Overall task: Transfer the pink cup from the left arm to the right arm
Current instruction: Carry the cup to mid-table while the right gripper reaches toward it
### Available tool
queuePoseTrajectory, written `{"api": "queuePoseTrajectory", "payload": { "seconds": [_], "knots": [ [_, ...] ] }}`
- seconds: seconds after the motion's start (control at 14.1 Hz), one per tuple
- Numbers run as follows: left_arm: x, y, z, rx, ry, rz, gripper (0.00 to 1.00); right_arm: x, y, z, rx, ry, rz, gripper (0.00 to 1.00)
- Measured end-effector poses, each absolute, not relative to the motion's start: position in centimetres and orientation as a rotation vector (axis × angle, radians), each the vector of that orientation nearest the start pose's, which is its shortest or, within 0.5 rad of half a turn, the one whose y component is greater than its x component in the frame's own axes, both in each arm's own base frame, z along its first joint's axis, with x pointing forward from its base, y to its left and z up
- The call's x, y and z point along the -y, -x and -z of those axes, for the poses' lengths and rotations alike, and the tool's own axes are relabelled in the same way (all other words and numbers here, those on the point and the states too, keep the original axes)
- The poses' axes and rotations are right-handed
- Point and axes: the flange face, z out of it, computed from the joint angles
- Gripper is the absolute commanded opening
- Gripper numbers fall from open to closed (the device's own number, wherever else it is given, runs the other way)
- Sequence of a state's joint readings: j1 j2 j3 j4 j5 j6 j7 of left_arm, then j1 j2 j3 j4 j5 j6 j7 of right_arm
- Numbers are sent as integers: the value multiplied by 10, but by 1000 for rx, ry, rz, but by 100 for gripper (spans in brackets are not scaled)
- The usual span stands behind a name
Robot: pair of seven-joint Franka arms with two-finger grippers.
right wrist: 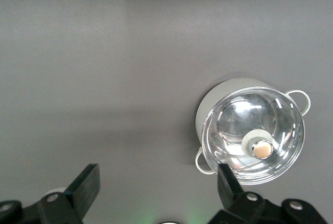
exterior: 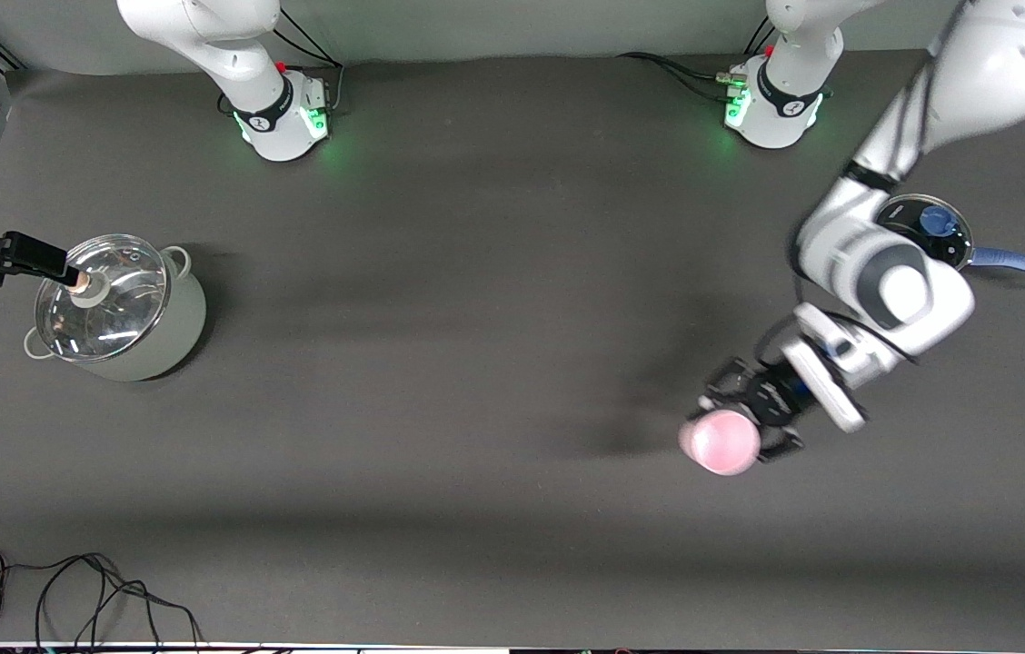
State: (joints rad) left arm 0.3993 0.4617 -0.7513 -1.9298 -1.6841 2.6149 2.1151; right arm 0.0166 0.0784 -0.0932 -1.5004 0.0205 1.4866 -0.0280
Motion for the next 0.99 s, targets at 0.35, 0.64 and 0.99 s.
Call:
{"api": "queuePoseTrajectory", "payload": {
  "seconds": [0.35, 0.64, 0.99],
  "knots": [
    [268, -551, -352, 894, -1991, -1149, 46, 7, -570, -611, -300, 3074, -134, 99],
    [324, -511, -390, 978, -1987, -1158, 46, -73, -569, -624, -631, 2986, -124, 98],
    [364, -489, -446, 1020, -1998, -1251, 46, -184, -571, -630, -1103, 2797, -181, 98]
  ]
}}
